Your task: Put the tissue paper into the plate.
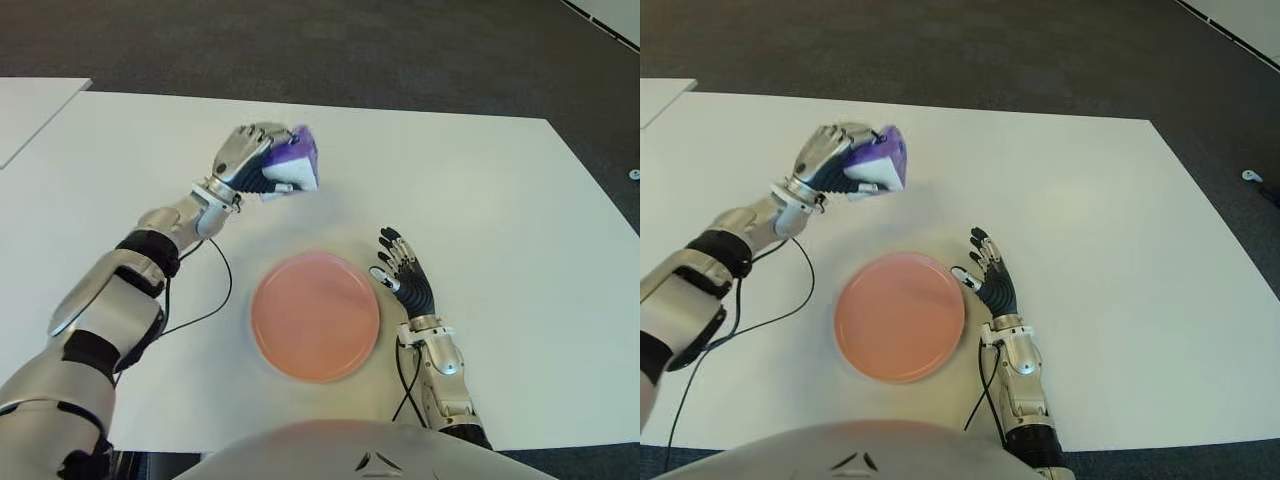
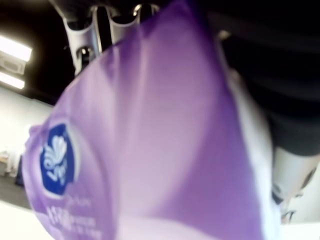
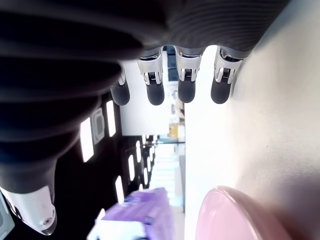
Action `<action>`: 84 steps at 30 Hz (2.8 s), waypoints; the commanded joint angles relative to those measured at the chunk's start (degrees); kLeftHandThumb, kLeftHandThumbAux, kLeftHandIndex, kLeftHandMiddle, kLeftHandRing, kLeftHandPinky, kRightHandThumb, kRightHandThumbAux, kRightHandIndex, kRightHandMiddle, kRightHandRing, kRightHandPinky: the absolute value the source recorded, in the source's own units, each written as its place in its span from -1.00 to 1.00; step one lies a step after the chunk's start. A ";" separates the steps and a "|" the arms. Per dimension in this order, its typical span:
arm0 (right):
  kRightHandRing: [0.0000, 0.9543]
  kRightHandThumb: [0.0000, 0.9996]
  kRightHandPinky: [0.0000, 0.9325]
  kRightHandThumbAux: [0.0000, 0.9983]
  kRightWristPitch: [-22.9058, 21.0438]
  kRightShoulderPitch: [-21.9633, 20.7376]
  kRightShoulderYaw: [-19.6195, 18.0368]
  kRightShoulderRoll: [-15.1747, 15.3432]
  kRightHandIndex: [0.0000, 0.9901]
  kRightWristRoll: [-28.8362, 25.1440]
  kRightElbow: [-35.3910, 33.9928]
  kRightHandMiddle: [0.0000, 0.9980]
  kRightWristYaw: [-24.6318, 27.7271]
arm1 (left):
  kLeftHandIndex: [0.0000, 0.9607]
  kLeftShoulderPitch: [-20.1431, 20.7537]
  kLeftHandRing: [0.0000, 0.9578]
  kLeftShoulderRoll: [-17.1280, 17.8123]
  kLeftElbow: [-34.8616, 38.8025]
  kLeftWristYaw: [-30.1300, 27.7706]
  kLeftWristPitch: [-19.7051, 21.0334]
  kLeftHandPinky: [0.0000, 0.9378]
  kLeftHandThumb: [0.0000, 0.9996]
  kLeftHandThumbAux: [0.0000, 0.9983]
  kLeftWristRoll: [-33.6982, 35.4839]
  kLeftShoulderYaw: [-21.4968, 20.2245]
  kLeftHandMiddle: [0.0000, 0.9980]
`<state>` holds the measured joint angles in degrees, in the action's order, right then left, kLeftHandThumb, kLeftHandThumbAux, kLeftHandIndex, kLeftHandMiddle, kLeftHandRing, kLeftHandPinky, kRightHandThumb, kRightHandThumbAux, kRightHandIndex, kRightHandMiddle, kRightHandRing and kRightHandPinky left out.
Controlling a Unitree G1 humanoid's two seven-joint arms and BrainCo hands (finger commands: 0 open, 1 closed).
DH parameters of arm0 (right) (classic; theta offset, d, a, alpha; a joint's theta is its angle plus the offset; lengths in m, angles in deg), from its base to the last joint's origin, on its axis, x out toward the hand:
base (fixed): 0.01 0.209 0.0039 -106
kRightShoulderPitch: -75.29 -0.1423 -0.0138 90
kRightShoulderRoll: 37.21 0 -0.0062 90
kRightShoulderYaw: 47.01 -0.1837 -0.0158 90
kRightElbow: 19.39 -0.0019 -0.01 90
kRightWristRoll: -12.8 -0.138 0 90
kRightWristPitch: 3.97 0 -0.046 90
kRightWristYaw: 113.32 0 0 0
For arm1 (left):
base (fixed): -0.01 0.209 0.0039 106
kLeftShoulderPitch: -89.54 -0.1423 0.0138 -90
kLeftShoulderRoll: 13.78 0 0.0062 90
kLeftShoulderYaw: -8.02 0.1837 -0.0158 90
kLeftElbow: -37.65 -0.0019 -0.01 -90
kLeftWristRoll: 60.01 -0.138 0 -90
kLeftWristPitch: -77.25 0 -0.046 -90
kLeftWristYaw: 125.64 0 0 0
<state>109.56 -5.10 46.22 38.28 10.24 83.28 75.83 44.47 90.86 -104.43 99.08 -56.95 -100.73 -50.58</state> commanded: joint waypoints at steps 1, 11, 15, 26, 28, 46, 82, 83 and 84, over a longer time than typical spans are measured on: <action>-1.00 -1.00 -1.00 0.21 -6.05 3.93 -0.47 0.13 -1.00 -0.20 7.56 -1.00 -0.09 | -0.08 -10.87 0.79 2.95 19.73 -9.36 -2.01 0.78 0.50 0.40 4.58 -3.51 0.73; -1.00 -1.00 -1.00 0.20 -5.66 3.37 -1.05 -0.15 -1.00 -0.15 8.65 -1.00 -0.94 | -0.08 -20.35 0.77 5.34 35.24 -22.10 -4.51 0.69 0.51 0.40 6.98 -3.98 0.70; -1.00 -1.00 -1.00 0.21 -5.60 3.10 -1.27 -0.28 -1.00 -0.13 8.92 -1.00 -1.01 | -0.08 -21.10 0.76 5.34 35.75 -25.27 -5.91 0.68 0.51 0.40 4.17 -4.54 0.70; -1.00 -1.00 -1.00 0.23 -5.74 3.15 -1.61 -0.24 -1.00 -0.01 8.37 -1.00 -0.98 | -0.08 -30.63 0.74 3.33 41.87 -25.40 -6.29 0.69 0.50 0.40 -2.20 -6.93 0.67; -1.00 -1.00 -1.00 0.24 -5.53 3.21 -1.65 -0.23 -1.00 0.14 8.31 -1.00 -1.14 | -0.08 -33.16 0.74 2.88 43.19 -25.64 -5.45 0.69 0.50 0.40 -3.90 -6.52 0.67; -1.00 -1.00 -1.00 0.23 -5.79 3.41 -2.19 -0.10 -1.00 -0.20 8.21 -1.00 -0.79 | -0.08 -35.20 0.76 3.09 46.74 -36.71 -2.78 0.78 0.50 0.40 -7.85 -6.27 0.69; -1.00 -1.00 -1.00 0.25 -5.73 3.21 -2.03 0.36 -1.00 -0.52 7.45 -1.00 1.11 | -0.99 -40.35 -0.99 8.08 59.04 -56.15 7.47 -0.99 -0.94 -0.44 -10.93 -5.55 -0.99; -1.00 -1.00 -1.00 0.26 -5.70 3.20 -2.06 0.38 -1.00 -0.56 7.51 -1.00 1.18 | -1.00 -40.39 -0.99 8.11 59.45 -56.79 7.94 -0.99 -0.90 -0.49 -11.11 -5.52 -0.99; -1.00 -1.00 -1.00 0.26 -5.68 3.18 -2.08 0.42 -1.00 -0.57 7.59 -1.00 1.26 | -1.00 -40.57 -1.00 8.02 59.89 -57.47 8.59 -1.00 -0.89 -0.51 -10.96 -5.59 -0.99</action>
<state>109.34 -6.54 44.51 38.02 10.02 85.42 76.86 5.38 97.17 -44.05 46.83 -51.00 -108.62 -56.98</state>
